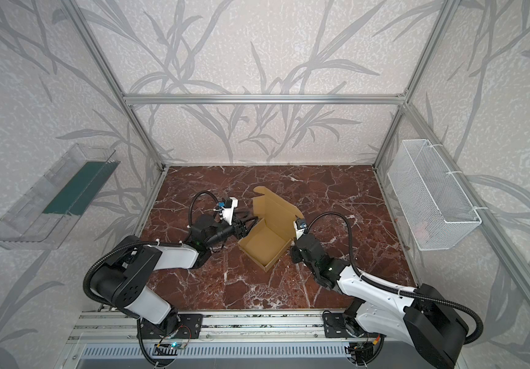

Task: Assemble paper box
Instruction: Fold the lid at the center of the table.

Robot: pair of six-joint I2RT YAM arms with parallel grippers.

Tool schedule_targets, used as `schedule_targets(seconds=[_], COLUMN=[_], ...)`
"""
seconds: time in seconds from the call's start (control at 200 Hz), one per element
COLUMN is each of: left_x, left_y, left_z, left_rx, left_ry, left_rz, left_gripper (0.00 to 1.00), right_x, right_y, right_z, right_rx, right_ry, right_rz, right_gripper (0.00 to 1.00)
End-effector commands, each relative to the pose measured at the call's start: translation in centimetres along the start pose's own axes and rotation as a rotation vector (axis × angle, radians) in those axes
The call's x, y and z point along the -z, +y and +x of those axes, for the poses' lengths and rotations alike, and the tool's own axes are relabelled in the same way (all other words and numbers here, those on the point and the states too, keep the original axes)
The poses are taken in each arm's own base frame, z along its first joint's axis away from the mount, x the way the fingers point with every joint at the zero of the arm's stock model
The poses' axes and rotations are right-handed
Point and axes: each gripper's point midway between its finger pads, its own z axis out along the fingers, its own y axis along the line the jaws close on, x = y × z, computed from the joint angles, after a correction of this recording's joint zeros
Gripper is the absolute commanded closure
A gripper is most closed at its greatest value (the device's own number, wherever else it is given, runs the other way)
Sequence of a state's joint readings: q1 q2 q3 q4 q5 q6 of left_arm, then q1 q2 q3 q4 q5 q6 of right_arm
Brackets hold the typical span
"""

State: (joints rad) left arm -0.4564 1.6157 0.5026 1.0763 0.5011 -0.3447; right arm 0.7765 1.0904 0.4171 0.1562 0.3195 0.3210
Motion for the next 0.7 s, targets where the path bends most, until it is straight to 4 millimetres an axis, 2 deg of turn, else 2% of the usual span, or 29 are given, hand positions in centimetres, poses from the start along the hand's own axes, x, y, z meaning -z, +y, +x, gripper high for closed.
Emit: schedule_targets(seconds=[0.0, 0.21, 0.35, 0.48, 0.695], left_x=[-0.9, -2.1, -3.1, -3.6, -3.7], left_y=[-0.2, 0.7, 0.3, 0.6, 0.8], left_z=[-2.5, -2.4, -1.9, -1.4, -1.0], left_rx=[-0.043, -0.075, -0.046, -0.042, -0.043], left_ry=[-0.053, -0.022, -0.002, 0.01, 0.017], left_rz=[0.034, 0.013, 0.071, 0.072, 0.073], left_gripper=[0.38, 0.37, 0.44, 0.46, 0.62], right_x=[0.1, 0.0, -0.1, -0.2, -0.2], right_y=[0.3, 0.4, 0.5, 0.6, 0.5], right_z=[-1.1, -1.2, -1.1, -1.1, -1.3], right_rx=[0.005, 0.012, 0.014, 0.019, 0.03], right_ry=[-0.02, -0.019, -0.017, -0.014, -0.018], right_rz=[-0.014, -0.011, -0.014, -0.017, -0.01], right_gripper=[1.0, 1.0, 1.0, 1.0, 1.0])
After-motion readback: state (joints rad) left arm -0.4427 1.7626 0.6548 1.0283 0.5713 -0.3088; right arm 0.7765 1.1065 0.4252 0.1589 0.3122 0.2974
